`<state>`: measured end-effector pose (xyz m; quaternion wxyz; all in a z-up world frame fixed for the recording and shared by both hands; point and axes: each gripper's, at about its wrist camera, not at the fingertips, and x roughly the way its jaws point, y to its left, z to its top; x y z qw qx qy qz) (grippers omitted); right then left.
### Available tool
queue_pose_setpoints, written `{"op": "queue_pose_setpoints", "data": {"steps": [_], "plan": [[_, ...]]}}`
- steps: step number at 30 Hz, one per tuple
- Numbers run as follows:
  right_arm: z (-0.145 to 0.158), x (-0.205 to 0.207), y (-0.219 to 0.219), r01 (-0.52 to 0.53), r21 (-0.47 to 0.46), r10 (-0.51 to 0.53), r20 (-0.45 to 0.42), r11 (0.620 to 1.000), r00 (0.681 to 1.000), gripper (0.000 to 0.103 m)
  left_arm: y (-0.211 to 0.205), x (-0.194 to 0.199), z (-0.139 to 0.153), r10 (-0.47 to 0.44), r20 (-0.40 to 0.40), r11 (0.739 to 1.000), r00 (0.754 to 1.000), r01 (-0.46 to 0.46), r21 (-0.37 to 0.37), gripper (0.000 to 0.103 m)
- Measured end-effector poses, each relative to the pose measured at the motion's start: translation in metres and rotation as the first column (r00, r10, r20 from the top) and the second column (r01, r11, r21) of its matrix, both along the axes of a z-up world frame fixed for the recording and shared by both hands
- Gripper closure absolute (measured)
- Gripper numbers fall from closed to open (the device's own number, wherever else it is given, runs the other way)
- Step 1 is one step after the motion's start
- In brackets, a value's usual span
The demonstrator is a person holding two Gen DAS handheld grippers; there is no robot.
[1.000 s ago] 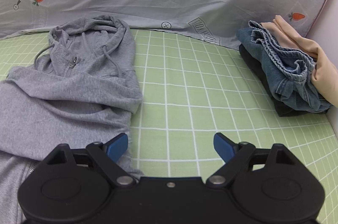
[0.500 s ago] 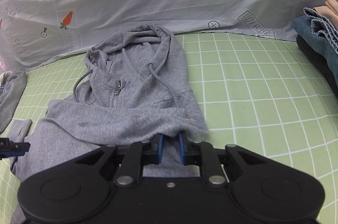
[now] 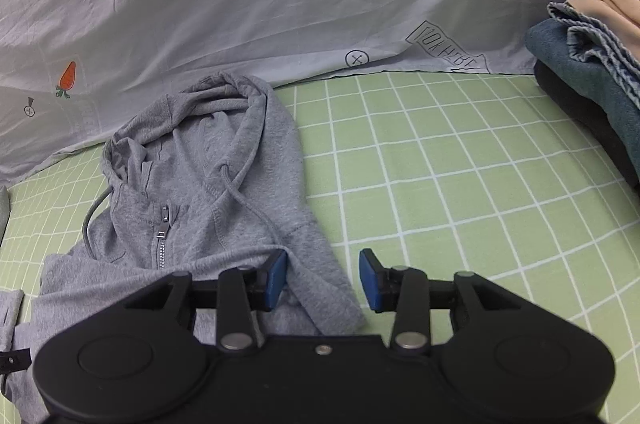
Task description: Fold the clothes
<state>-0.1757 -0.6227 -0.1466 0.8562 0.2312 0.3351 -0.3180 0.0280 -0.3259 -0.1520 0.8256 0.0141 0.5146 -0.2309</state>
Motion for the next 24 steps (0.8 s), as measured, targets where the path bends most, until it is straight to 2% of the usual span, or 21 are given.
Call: {"op": "queue_pose_setpoints", "data": {"steps": [5,12,16,20,24], "plan": [[0.007,-0.026,0.024,0.008,0.061,-0.010,0.029,0.998,1.000,0.068,-0.001,0.000,0.000,-0.001,0.002,1.000,1.000,0.001,0.001,0.061],[-0.016,-0.033,0.010,0.037,0.252,-0.058,0.076,0.967,0.995,0.068,0.001,0.000,-0.001,0.000,-0.001,1.000,1.000,0.000,-0.004,0.061],[-0.028,-0.028,-0.012,0.058,0.374,-0.116,0.133,0.925,0.984,0.069,0.001,0.000,0.000,0.004,-0.003,1.000,1.000,-0.004,-0.009,0.061],[-0.037,-0.025,-0.030,0.084,0.456,-0.176,0.164,0.886,0.971,0.082,0.000,-0.001,0.000,0.000,0.001,1.000,1.000,0.000,-0.004,0.060],[-0.048,-0.030,-0.048,0.133,0.556,-0.295,0.212,0.821,0.932,0.086,-0.001,-0.002,0.000,-0.008,0.005,1.000,1.000,0.008,-0.002,0.060]]}}
